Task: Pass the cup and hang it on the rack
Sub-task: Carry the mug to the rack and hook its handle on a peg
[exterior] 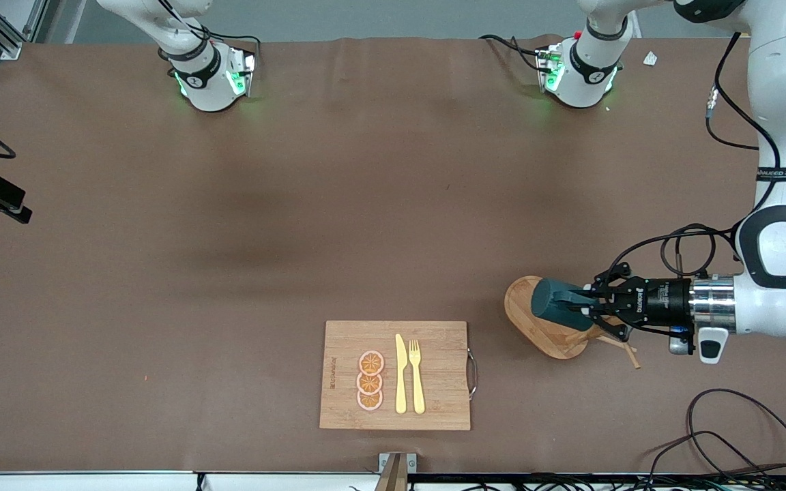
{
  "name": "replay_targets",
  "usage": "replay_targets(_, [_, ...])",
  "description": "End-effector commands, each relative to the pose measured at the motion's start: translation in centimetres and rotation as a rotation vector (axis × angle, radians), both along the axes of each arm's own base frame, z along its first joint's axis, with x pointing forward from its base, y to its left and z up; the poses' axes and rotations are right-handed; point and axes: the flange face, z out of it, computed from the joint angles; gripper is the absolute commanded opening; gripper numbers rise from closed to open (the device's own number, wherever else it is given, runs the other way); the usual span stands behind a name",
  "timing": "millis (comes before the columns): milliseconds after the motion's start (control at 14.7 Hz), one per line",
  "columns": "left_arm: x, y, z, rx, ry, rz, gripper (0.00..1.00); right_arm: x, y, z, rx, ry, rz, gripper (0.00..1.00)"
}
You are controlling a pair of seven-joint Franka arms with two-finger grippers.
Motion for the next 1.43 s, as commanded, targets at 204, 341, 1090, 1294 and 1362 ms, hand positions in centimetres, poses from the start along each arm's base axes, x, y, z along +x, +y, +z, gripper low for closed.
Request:
replay_targets(204, [0.2, 2.7, 0.4, -0.040, -0.024, 0.015, 0.02, -0.4, 0.1, 0.5, 0.003, -0.006, 0.010, 1.00])
replay_targets(341, [0.3, 2.7, 0.1, -0.043, -0.021, 0.015, 0.03, -0.4, 0.2, 0.5, 0.003, -0.006, 0.012, 1.00])
replay_targets(1090, [0.3, 1.3, 0.2, -0.044, -0.021, 0.003, 1.00, -0.4, 0.2, 0.5, 0.002, -0.007, 0.012, 1.00])
replay_targets(1294, [-0.1, 0.5, 2.4, -0.033, -0.051, -0.015, 1.00, -0.4, 0.1, 0.5, 0.002, -0.007, 0.010, 1.00])
replay_targets(1362, [-0.4, -0.7, 3.6, -0.030, -0.071, -0.036, 1.00, -0.4, 0.2, 0.5, 0.002, -0.007, 0.012, 1.00])
